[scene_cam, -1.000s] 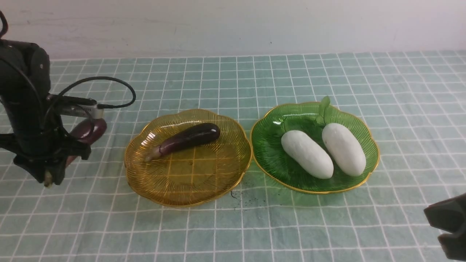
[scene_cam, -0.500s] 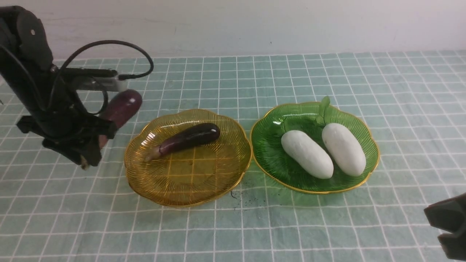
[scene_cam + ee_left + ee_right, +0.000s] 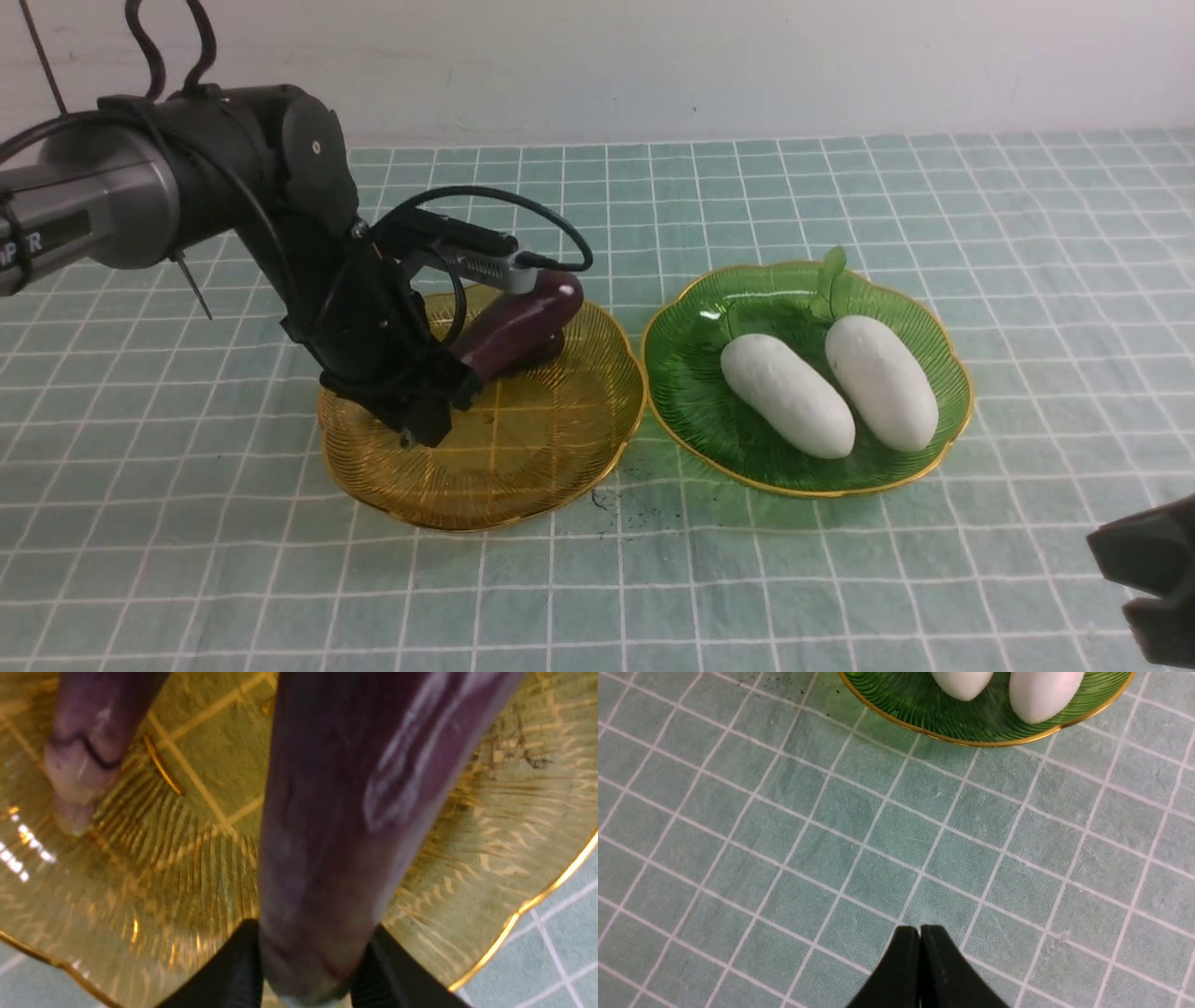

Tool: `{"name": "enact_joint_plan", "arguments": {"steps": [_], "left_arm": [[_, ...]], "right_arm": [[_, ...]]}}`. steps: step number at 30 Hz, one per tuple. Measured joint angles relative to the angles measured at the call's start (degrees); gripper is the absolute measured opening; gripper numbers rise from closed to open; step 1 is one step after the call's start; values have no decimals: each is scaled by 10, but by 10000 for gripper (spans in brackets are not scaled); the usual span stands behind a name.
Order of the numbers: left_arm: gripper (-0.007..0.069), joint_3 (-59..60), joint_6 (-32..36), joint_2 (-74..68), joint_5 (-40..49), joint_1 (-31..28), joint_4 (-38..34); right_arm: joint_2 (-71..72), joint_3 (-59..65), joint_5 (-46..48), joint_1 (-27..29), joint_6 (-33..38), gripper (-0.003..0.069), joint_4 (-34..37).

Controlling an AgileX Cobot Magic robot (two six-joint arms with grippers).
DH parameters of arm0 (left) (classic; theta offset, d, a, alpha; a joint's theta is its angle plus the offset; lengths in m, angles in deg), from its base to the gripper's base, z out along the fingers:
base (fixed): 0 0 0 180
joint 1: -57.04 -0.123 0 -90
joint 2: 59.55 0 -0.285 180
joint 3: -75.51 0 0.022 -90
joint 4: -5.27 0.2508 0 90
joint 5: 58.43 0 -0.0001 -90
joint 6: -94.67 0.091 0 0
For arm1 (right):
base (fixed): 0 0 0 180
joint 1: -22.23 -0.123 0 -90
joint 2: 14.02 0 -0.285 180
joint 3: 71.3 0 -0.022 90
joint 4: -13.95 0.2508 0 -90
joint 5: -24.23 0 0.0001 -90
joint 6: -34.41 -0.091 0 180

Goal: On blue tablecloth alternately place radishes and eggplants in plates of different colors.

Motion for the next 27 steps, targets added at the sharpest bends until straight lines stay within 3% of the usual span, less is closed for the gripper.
{"name": "enact_joint_plan", "arguments": {"steps": [5,9,15,23,27], "left_arm": [[374,0,0,0,-16,0,3],[410,0,0,0,-18,0,4],[415,0,0,0,-18,0,5],[415,0,0,0,-18,0,5],[415,0,0,0,-18,0,4]], "right_arm": [[0,0,0,0,0,-15,0],[0,0,-4,0,0,-15,0],[0,0,5,0,0,-15,-8],[13,0,121,0,-31,-15,-52],[51,0,135,0,-52,-15,-56]]}}
